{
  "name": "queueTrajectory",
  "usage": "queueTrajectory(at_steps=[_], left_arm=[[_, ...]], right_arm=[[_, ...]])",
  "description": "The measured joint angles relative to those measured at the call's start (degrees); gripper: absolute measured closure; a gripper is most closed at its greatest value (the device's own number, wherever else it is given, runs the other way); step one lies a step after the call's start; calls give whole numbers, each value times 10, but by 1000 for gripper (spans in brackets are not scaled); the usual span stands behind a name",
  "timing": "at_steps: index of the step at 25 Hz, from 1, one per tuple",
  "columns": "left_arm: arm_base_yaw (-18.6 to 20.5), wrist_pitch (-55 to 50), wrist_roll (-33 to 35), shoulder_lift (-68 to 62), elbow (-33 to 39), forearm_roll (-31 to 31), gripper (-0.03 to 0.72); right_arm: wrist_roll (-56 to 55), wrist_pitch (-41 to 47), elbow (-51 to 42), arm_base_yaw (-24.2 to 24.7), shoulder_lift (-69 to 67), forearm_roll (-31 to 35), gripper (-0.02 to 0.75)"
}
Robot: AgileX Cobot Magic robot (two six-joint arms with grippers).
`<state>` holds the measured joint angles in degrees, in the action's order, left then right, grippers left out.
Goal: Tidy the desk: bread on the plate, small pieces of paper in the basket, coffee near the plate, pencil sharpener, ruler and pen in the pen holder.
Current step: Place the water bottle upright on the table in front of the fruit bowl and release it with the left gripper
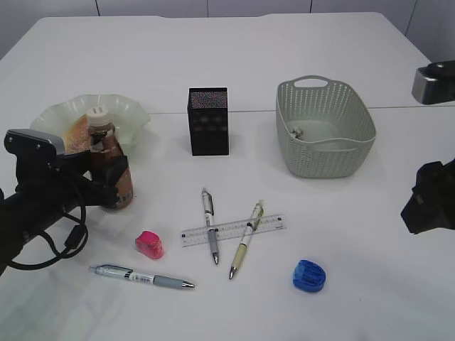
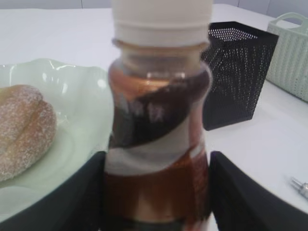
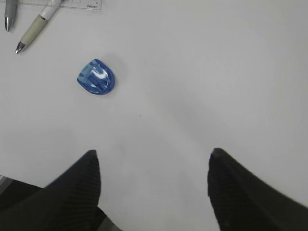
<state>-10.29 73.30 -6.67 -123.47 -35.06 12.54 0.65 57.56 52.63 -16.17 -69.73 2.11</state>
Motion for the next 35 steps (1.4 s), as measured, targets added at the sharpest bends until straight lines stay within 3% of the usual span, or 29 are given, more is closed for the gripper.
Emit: queueTrajectory(at_steps=[13, 23, 28, 32, 35], left_arm=[[0, -74, 26, 90, 8, 8, 146], [0, -75, 26, 197, 9, 57, 141], [2, -75, 23, 270, 10, 51, 141], [18, -116, 23, 339, 10, 35, 141], [54, -173, 15, 377, 11, 28, 141]], right_arm=[[0, -5, 0, 0, 0, -11, 227], [0, -7, 0, 0, 0, -11, 225], [0, -8, 0, 0, 0, -11, 226], [0, -8, 0, 0, 0, -12, 226], [0, -8, 0, 0, 0, -12, 225]])
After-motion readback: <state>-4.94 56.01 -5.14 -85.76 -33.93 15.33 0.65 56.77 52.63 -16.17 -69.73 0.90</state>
